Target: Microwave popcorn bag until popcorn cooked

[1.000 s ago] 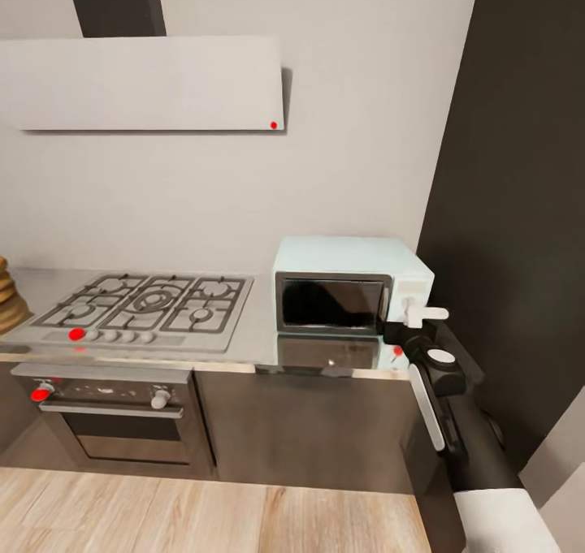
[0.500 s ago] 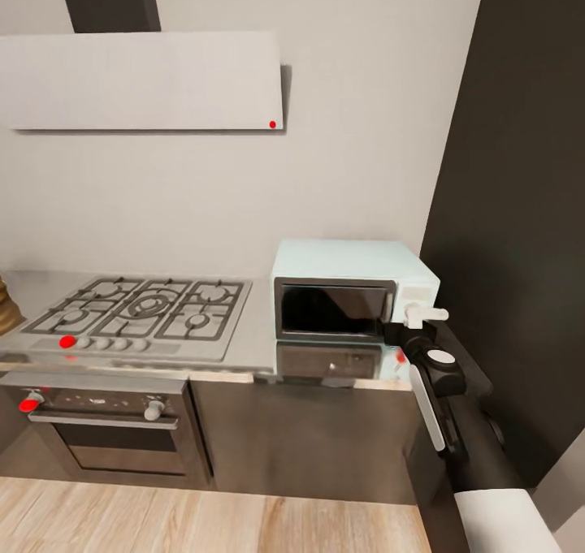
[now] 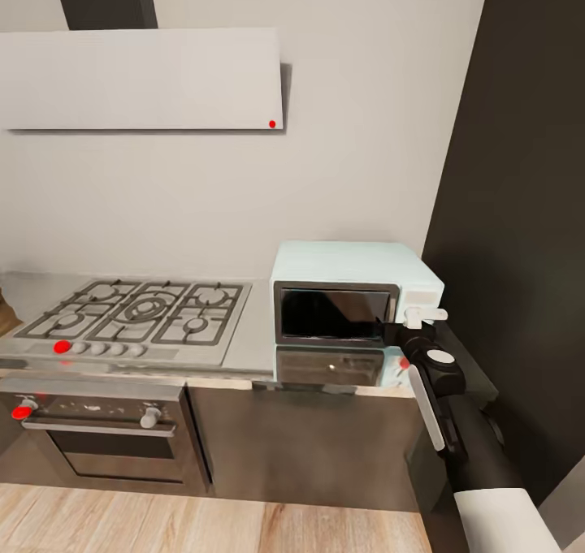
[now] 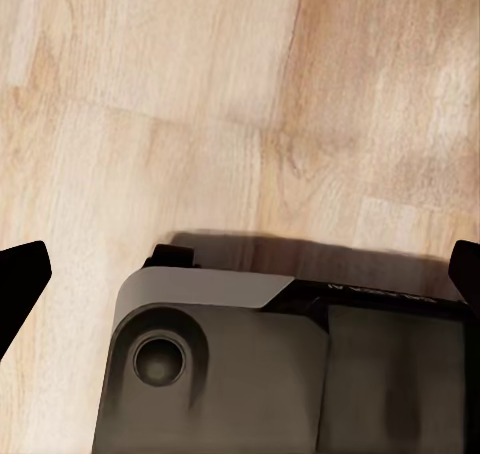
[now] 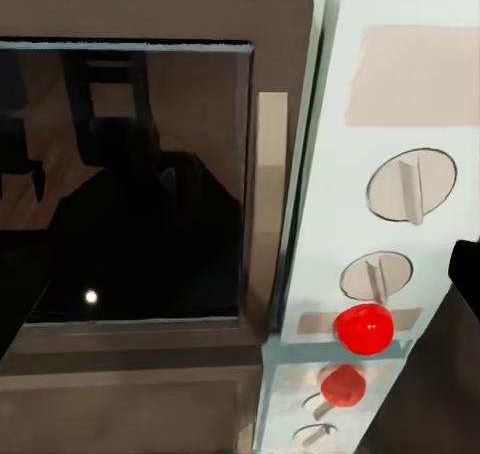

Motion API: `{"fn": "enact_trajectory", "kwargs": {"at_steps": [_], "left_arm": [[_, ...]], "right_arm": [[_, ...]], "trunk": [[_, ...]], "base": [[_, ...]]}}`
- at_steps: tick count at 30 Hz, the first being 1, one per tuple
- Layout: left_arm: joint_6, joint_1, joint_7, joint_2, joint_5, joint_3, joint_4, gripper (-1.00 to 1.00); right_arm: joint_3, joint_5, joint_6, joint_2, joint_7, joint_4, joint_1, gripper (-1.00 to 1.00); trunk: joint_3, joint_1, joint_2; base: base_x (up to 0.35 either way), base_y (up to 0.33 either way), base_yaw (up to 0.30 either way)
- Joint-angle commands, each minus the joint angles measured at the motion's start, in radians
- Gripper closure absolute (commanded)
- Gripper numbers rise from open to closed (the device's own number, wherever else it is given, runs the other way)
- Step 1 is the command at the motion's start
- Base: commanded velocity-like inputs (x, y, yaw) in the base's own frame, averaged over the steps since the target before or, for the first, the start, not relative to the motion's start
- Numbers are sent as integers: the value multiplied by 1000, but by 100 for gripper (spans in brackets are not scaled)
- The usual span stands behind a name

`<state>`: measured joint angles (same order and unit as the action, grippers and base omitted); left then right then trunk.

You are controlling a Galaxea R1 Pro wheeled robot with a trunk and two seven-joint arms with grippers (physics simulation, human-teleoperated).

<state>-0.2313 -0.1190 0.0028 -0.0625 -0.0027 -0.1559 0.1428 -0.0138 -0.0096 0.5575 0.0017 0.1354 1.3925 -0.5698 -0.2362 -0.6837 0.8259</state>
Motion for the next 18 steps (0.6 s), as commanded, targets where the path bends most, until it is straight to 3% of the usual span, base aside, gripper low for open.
{"fn": "enact_trajectory", "kwargs": {"at_steps": [1,5,11,18], "left_arm": [[-3,-1,0,0,0,-4,-1,-100],[-3,-1,0,0,0,-4,-1,-100],[-3,-1,0,0,0,-5,-1,-100],[-3,-1,0,0,0,-4,-1,-100]], "right_arm": [[-2,-1,5,0,6,-4,-1,-100],[0,0,5,0,6,-15,-1,-100],[-1,0,5,0,6,-16,-1,-100],[-2,0,5,0,6,-17,-1,-100]], "trunk": [[-1,0,1],[-1,0,1],[-1,0,1],[-1,0,1]], "base": [[6,0,0],[30,-12,0],[199,-95,0],[28,-23,0]]}}
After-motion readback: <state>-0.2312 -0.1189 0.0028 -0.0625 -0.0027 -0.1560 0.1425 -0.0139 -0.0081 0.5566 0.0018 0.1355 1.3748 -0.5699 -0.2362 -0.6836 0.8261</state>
